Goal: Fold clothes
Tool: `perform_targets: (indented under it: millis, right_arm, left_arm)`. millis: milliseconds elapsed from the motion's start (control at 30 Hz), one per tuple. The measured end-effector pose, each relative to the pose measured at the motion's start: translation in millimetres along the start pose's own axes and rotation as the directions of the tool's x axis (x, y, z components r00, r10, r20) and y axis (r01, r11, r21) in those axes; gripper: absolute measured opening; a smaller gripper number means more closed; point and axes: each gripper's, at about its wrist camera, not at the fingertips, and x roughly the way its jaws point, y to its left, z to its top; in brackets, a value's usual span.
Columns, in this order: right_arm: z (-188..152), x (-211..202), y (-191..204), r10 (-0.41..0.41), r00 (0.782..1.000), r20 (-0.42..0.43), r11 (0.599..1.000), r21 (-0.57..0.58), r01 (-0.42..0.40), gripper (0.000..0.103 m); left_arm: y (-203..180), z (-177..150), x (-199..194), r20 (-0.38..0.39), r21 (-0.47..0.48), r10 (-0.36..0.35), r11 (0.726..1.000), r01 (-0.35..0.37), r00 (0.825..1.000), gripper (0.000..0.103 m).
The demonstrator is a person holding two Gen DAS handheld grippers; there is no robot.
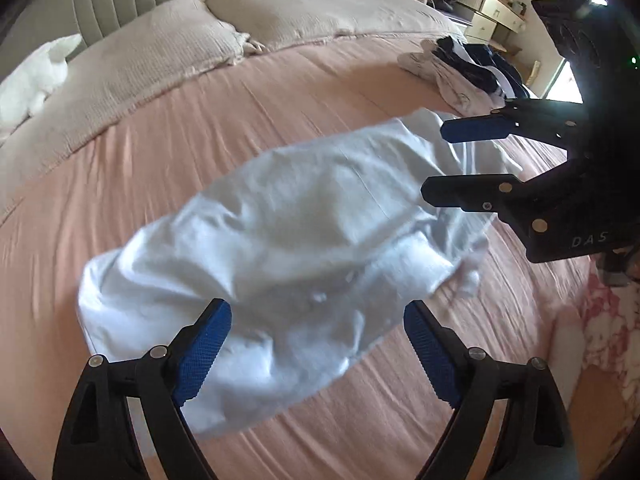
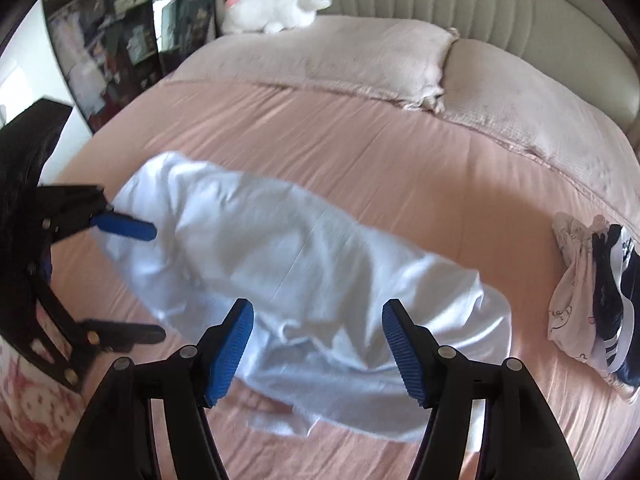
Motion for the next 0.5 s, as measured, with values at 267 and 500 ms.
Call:
perform_targets:
  millis: [267, 500]
  right_arm:
    - [-22.6, 23.5, -5.4, -0.218, 0.969, -0.112, 0.966, -0.167, 0.198, 0.078]
    - [-3.2, 6.5, -10.1, -0.033, 0.999, 0.038, 0.999, -0.028, 0.034, 0.078]
  left_arm:
    - [-3.4, -26.2, 33.0, -0.187, 0.084, 0.081, 0.994, -0.066, 0.979, 0.089]
    - [29.1, 9.0, 16.7, -0.031, -0.005, 0.11, 0.994, -0.11, 0.993, 0.089]
